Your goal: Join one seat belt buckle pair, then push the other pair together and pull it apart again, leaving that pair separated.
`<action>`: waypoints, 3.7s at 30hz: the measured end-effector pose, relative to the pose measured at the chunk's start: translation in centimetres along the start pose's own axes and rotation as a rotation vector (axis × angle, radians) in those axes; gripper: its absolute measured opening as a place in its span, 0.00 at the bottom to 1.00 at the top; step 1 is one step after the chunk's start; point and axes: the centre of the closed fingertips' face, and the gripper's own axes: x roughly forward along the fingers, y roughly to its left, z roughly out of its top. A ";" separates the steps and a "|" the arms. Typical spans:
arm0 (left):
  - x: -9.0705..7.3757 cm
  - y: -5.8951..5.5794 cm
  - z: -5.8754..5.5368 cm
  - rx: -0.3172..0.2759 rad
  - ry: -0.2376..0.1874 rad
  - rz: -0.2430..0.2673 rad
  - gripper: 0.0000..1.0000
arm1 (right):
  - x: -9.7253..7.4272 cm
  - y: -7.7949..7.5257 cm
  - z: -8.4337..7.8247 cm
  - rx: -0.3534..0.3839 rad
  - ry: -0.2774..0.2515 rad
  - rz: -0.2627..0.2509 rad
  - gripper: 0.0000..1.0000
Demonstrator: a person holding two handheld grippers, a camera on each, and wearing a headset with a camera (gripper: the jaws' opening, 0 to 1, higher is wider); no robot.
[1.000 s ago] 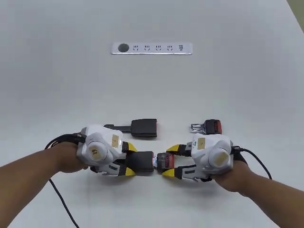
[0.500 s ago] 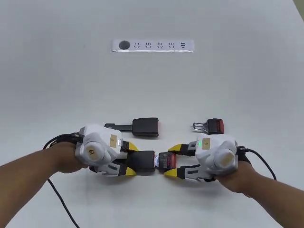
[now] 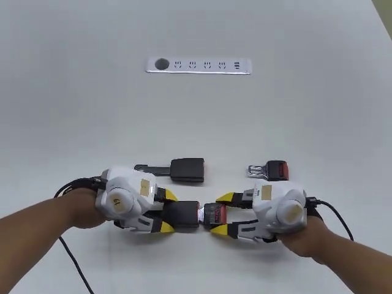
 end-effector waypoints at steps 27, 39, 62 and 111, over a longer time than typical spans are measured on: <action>-0.7 -0.4 0.1 -0.075 0.053 0.050 0.63 | -1.0 -0.5 1.1 0.035 0.009 -0.070 0.58; -2.0 0.1 1.8 -0.113 0.004 0.087 0.72 | -2.5 -1.1 1.7 0.060 -0.022 -0.105 0.63; -4.4 6.2 3.5 -0.077 -0.006 0.167 0.72 | -9.4 -8.4 -1.0 0.064 0.019 -0.203 0.68; 0.8 9.8 1.6 -0.078 0.012 0.105 0.45 | -9.6 -12.4 -5.8 0.093 0.113 -0.090 0.47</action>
